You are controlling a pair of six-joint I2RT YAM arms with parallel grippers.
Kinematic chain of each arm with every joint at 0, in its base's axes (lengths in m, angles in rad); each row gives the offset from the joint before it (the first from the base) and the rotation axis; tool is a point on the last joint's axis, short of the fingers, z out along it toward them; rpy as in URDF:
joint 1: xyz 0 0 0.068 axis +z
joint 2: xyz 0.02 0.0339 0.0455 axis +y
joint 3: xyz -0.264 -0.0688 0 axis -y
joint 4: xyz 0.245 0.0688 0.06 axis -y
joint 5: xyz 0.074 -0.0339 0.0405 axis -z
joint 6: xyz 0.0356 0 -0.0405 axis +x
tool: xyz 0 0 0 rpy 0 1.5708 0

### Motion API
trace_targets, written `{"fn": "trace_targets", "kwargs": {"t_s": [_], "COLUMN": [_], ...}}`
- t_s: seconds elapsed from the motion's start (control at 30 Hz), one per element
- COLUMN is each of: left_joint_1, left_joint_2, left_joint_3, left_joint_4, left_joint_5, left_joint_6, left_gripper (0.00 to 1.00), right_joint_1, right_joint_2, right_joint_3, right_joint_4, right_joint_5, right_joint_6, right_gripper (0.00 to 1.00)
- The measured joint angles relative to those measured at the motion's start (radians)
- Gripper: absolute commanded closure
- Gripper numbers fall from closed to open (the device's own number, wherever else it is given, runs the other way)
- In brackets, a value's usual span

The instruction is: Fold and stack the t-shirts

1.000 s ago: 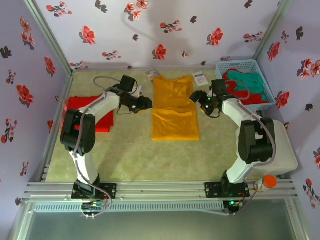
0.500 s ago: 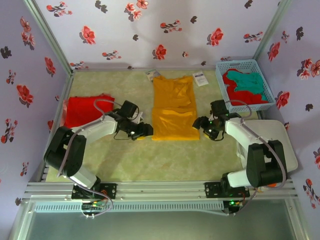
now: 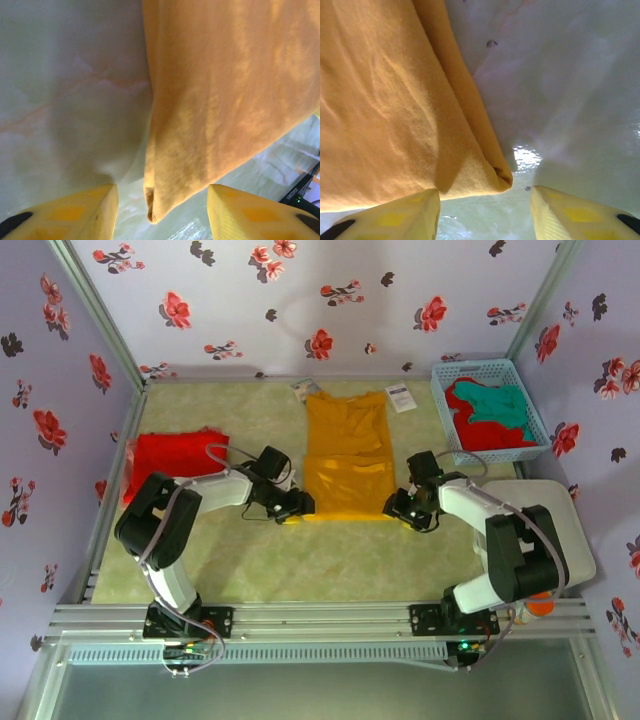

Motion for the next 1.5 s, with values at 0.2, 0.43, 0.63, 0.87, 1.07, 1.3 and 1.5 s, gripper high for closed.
{"fn": "trace_targets", "kwargs": {"t_s": [0.2,0.43,0.63,0.87,1.07,1.3,1.5], "left_joint_1": [-0.001,-0.003,-0.004,-0.004,-0.004,-0.004,-0.004], "left_joint_2": [0.028,0.048,0.067,0.079,0.092,0.093,0.093], "left_joint_3": [0.023,0.046,0.059,0.078,0.080,0.081,0.081], "left_joint_4": [0.007,0.007,0.006,0.006,0.005,0.002,0.002], "left_joint_5": [0.000,0.000,0.000,0.000,0.000,0.000,-0.001], "left_joint_6": [-0.005,-0.008,-0.010,-0.011,-0.011,-0.011,-0.011], "left_gripper": [0.56,0.61,0.66,0.74,0.82,0.90,0.98], "right_joint_1": [0.011,0.017,0.018,0.023,0.023,0.023,0.024], "right_joint_2": [0.018,0.036,0.056,0.058,0.061,0.061,0.043], "right_joint_3": [0.008,0.025,0.044,0.053,0.053,0.053,0.040], "right_joint_4": [0.005,-0.006,0.000,0.026,0.029,0.033,0.040], "right_joint_5": [0.004,0.015,0.014,0.018,0.023,0.026,0.027], "right_joint_6": [0.000,0.001,0.000,0.000,0.000,0.000,0.003], "right_gripper": [0.54,0.58,0.60,0.66,0.72,0.84,1.00]}}
